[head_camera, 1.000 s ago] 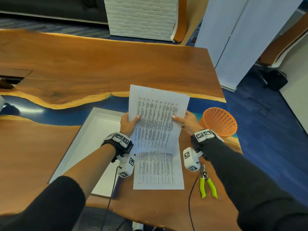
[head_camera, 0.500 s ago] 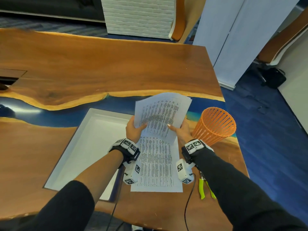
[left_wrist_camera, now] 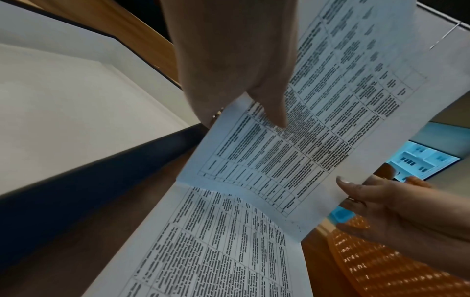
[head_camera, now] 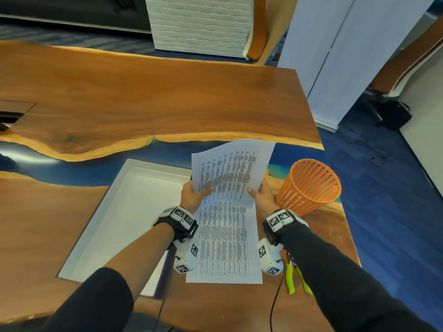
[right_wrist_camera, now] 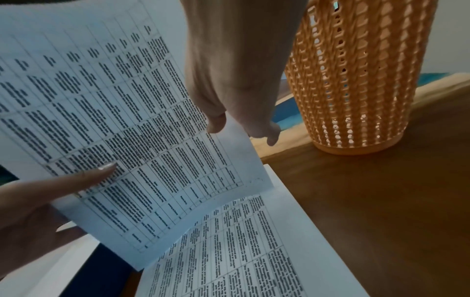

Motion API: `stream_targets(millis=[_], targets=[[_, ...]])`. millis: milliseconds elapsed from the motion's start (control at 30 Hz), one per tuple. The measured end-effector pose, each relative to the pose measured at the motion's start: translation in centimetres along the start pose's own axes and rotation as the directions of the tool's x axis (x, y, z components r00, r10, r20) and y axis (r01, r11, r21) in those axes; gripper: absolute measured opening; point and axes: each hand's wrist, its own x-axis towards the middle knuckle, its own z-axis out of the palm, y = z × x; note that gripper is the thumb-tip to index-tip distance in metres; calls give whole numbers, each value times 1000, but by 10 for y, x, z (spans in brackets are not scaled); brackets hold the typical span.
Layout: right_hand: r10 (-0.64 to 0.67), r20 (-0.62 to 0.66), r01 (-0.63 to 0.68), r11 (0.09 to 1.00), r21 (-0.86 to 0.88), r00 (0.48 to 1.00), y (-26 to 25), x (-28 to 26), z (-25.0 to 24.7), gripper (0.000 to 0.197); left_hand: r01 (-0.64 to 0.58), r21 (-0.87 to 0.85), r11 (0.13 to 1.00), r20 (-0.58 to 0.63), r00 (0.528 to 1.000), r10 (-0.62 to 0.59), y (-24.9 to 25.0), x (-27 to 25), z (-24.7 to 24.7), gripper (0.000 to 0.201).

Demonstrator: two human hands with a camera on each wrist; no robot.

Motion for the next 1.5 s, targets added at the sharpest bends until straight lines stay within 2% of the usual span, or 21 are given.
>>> stream_targets(millis=[133,267,367,433,533,633,733,833,900,933,1033,1200,1267,1333,1400,1500], targets=[[-24,23,24,1000,0,999,-18,-8,9,45,14,-12,1000,20,1000,-14,3,0,7,39],[-46,-71,42,997,-65,996,-11,2,5,33,-13,28,1000,-33,999,14,1,0,3,35],[-65,-88,55,992,-112,994,-16,6,-3,26,-72,107,992,-78,994,81,7,0,-6,31],[-95,-95,77,982,-171,991,-19,8,-7,22,-118,179,977,-78,988,133,10,0,-13,30],[-147,-94,110,942,-318,985,-17,12,-10,19,-102,239,966,-93,987,128,14,1,-27,30],[-159,4,139,852,-505,987,-7,18,-14,23,-83,277,957,-116,986,119,13,3,-43,28],[-114,124,168,666,-727,986,9,28,-11,31,-55,312,949,-120,988,97,9,3,-59,26],[-104,210,233,528,-817,972,8,26,2,33,-40,363,931,-123,988,91,1,7,-77,26],[-99,260,277,433,-858,961,9,26,14,45,-30,388,921,-136,987,90,-3,9,-85,27],[-91,285,296,424,-856,954,12,28,21,53,-29,392,919,-140,986,90,-5,9,-87,27],[-52,344,329,457,-827,938,22,35,40,69,-27,392,919,-145,985,90,-9,8,-88,25],[-66,353,350,387,-853,933,22,46,55,66,-15,362,932,-162,984,78,-18,10,-90,23],[-45,351,336,426,-840,935,22,48,57,69,-17,352,936,-155,985,76,-17,10,-88,19],[-64,314,295,558,-776,947,22,45,58,56,-31,350,936,-138,987,84,-13,10,-85,16],[-77,289,271,632,-726,954,22,42,58,36,-36,347,937,-131,988,86,-11,12,-84,19],[-31,272,239,581,-778,962,22,45,60,31,-21,366,930,-122,990,70,-12,15,-83,22]])
